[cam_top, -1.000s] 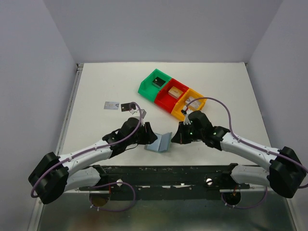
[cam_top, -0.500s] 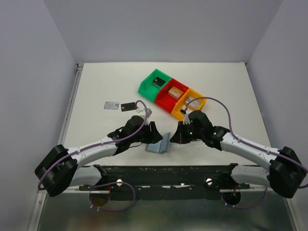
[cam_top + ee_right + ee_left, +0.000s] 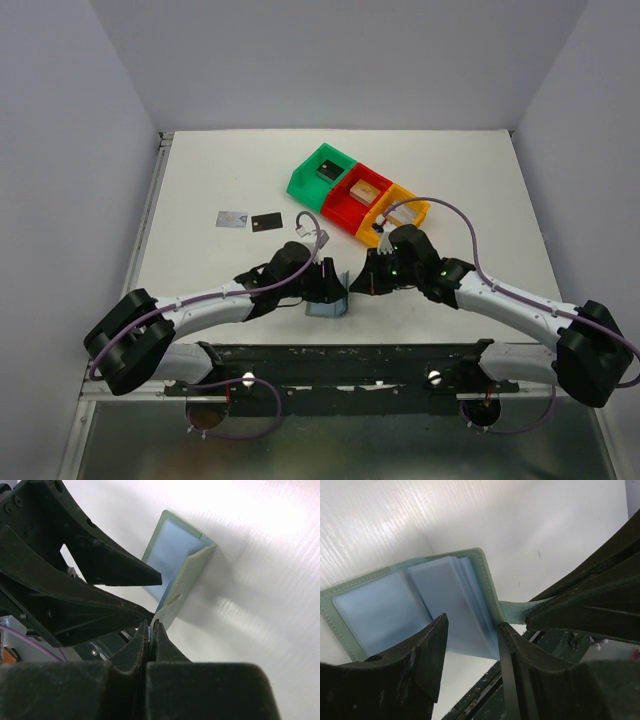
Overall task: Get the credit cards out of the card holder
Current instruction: Remove the credit card from the card holder.
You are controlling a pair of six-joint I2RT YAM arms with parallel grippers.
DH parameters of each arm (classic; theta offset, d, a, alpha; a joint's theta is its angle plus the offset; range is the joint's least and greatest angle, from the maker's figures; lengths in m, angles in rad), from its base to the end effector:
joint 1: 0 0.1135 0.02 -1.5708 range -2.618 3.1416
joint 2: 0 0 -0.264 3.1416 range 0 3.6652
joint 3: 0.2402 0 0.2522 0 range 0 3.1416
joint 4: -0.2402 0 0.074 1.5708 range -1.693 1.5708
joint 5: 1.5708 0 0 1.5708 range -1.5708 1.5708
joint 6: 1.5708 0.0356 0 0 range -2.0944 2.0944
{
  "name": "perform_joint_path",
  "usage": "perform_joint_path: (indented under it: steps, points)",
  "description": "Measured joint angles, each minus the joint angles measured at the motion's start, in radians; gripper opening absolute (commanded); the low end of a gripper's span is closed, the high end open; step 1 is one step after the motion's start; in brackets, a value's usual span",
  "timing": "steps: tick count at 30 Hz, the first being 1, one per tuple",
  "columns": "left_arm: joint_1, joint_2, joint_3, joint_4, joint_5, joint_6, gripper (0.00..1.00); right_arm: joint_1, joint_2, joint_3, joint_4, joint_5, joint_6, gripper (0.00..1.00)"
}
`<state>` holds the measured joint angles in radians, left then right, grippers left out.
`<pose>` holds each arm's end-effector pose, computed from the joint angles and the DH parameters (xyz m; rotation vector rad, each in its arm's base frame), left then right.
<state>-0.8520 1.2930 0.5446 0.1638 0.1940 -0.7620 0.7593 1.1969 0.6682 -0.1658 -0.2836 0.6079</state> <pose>0.1652 -0.1993 0.1845 0.2304 2.3617 -1.0791 0.1734 0.1783 0.2183 -0.3483 2.4279 0.9951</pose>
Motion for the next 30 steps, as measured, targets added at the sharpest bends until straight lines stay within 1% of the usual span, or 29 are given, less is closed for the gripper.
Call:
perform_joint_path:
  steps: [11, 19, 30]
  points:
    - [-0.007, 0.002, 0.005, 0.002, 0.0, 0.006, 0.52, 0.0, 0.003, 0.012, 0.0, 0.0, -0.006, 0.0]
    - [-0.007, -0.001, 0.004, -0.009, -0.02, 0.006, 0.55, 0.0, 0.003, 0.012, 0.0, 0.0, -0.006, 0.0]
    - [-0.007, -0.078, -0.033, -0.011, -0.055, 0.006, 0.58, 0.0, 0.003, 0.012, 0.0, 0.0, -0.006, 0.0]
